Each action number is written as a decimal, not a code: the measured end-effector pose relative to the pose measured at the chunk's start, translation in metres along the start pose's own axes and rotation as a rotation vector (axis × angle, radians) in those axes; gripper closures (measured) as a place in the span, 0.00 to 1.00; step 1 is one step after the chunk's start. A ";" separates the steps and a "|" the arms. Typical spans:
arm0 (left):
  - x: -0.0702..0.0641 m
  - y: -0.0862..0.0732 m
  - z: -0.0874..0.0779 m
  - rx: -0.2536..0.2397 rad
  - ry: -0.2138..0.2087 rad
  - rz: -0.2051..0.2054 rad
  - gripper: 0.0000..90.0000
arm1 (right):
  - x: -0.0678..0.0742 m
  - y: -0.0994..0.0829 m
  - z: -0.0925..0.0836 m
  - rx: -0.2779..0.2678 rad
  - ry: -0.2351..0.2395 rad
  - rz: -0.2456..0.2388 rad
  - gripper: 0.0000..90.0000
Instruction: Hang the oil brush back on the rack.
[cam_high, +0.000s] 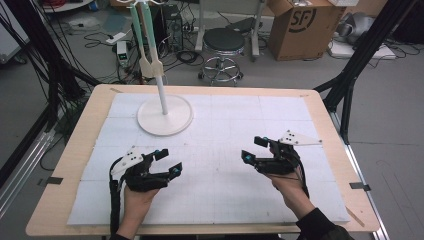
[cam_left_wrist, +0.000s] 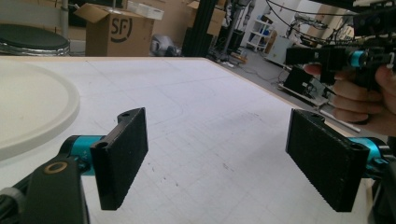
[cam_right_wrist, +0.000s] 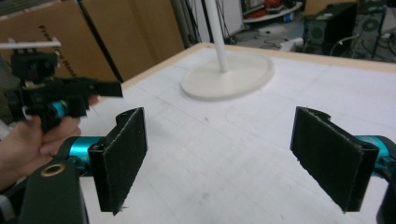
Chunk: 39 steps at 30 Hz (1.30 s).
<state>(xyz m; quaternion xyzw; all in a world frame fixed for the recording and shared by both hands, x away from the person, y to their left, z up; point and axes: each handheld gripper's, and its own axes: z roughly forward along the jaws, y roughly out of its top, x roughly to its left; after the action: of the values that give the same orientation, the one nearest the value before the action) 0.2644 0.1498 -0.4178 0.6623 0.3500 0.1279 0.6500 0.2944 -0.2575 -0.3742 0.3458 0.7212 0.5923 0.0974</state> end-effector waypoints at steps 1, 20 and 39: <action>0.001 0.000 0.001 -0.002 0.003 -0.002 0.24 | -0.002 -0.003 -0.002 -0.004 -0.004 0.003 0.20; 0.002 -0.006 0.015 0.049 -0.005 0.059 0.24 | -0.014 -0.051 -0.030 0.015 -0.098 0.022 0.19; 0.000 -0.014 0.015 0.037 0.004 0.045 0.24 | -0.014 -0.057 -0.033 -0.011 -0.113 0.002 0.19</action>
<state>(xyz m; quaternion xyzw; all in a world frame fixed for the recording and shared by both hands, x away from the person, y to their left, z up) 0.2697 0.1368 -0.4333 0.6815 0.3387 0.1372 0.6341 0.2650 -0.2951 -0.4215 0.3790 0.7110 0.5758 0.1390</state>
